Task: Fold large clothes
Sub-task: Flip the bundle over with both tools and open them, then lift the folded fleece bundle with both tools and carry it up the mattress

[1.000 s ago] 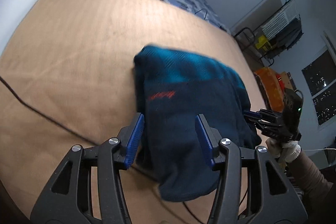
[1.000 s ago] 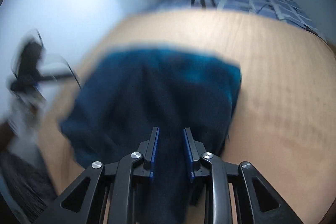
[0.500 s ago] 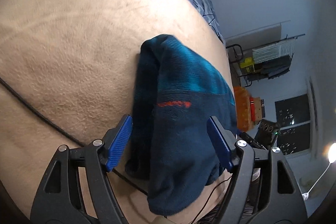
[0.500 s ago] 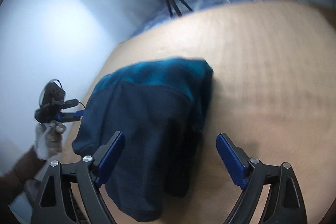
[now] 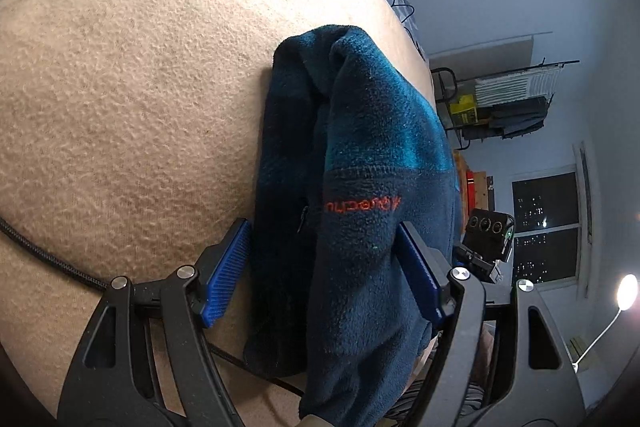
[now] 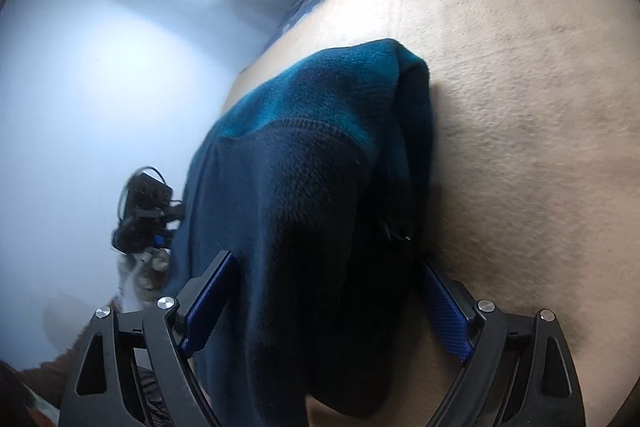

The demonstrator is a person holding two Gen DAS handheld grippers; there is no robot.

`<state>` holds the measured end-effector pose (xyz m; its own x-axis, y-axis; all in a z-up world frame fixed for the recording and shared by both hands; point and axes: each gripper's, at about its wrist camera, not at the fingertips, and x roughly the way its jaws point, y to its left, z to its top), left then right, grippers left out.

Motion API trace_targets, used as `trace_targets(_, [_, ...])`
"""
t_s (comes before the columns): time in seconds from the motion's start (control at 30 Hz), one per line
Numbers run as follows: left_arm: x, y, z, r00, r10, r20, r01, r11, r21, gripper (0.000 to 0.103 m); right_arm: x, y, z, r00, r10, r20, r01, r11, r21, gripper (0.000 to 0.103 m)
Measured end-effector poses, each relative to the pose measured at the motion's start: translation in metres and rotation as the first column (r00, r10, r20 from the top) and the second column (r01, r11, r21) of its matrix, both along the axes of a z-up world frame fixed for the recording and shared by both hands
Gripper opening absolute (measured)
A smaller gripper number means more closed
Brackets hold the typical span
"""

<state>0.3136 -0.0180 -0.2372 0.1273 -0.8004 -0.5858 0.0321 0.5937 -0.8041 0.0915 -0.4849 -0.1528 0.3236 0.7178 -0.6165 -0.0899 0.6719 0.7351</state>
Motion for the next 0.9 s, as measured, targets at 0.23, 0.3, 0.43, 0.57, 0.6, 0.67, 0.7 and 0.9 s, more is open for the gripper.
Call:
trace_targets(0.23, [-0.007, -0.019, 0.013, 0.996, -0.035, 0.076, 0.025, 0.991, 0.134, 0.051, 0.004, 0.009, -0.002, 1.0, 0.006, -0.004, -0.006, 1.0, 0.022, 0.068])
trace_targets(0.3, [-0.011, -0.023, 0.02, 0.992, -0.05, 0.112, 0.03, 0.984, 0.176, 0.046, 0.002, 0.011, 0.0, 1.0, 0.002, -0.004, -0.001, 1.0, 0.023, 0.057])
trace_targets(0.43, [-0.02, -0.031, 0.033, 0.984, -0.069, 0.167, 0.027, 0.969, 0.245, 0.038, 0.003, 0.021, 0.015, 1.0, 0.016, 0.024, -0.015, 0.998, -0.054, 0.047])
trace_targets(0.57, [-0.033, -0.041, 0.05, 0.97, -0.095, 0.223, 0.02, 0.948, 0.317, 0.035, 0.001, 0.03, 0.029, 0.998, 0.028, 0.048, -0.02, 0.988, -0.153, 0.039])
trace_targets(0.6, [-0.036, -0.043, 0.054, 0.966, -0.099, 0.237, 0.016, 0.944, 0.331, 0.034, 0.0, 0.033, 0.033, 0.998, 0.031, 0.053, -0.021, 0.984, -0.178, 0.037])
trace_targets(0.67, [-0.043, -0.048, 0.062, 0.957, -0.117, 0.264, 0.014, 0.932, 0.362, 0.033, -0.001, 0.038, 0.041, 0.997, 0.039, 0.068, -0.023, 0.974, -0.225, 0.034])
trace_targets(0.7, [-0.046, -0.051, 0.068, 0.951, -0.128, 0.28, 0.013, 0.926, 0.378, 0.033, -0.003, 0.041, 0.047, 0.996, 0.05, 0.079, -0.028, 0.967, -0.254, 0.033])
trace_targets(0.9, [-0.07, -0.075, 0.09, 0.927, -0.176, 0.33, 0.026, 0.911, 0.413, 0.031, -0.015, 0.054, 0.075, 0.985, 0.111, 0.132, -0.054, 0.925, -0.377, 0.03])
